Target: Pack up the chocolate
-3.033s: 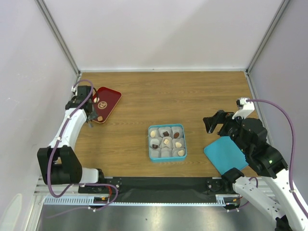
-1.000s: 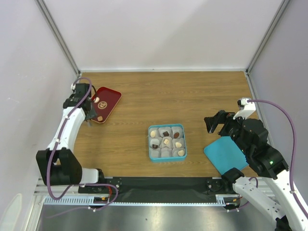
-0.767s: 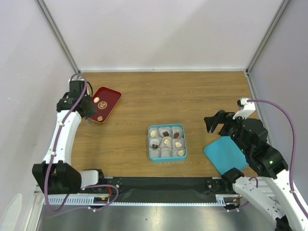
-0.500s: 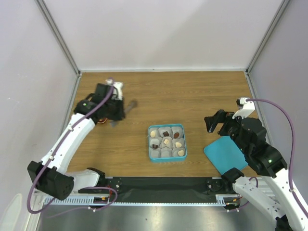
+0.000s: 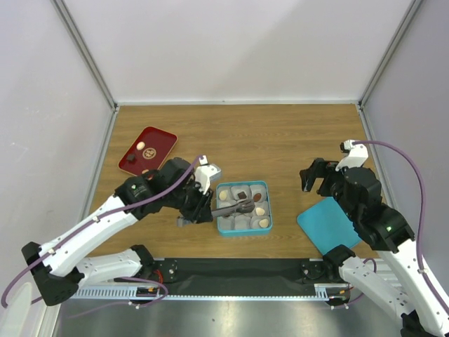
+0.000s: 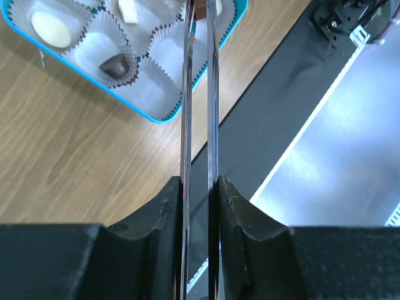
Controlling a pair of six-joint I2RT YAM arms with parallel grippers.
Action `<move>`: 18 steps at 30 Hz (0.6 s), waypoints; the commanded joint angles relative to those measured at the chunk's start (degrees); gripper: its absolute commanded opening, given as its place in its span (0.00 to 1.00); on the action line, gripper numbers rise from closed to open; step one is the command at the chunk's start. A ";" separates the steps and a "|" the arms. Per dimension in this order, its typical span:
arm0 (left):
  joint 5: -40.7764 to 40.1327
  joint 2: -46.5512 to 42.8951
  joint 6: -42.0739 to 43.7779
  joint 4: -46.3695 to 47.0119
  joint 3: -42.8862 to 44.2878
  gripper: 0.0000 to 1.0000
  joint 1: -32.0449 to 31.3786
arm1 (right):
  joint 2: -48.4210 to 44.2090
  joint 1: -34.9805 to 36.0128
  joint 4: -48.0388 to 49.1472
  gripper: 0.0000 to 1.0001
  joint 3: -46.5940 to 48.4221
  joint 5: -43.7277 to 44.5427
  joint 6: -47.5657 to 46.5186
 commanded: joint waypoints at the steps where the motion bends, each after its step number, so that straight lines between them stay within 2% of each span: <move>1: 1.11 -2.31 1.07 0.80 -1.02 0.26 -0.93 | 0.09 -0.20 -0.15 0.96 3.44 1.86 -1.25; 18: 1.28 1.72 0.98 0.28 -3.74 0.29 -1.01 | -1.93 -0.20 -3.41 0.96 5.55 2.30 -1.07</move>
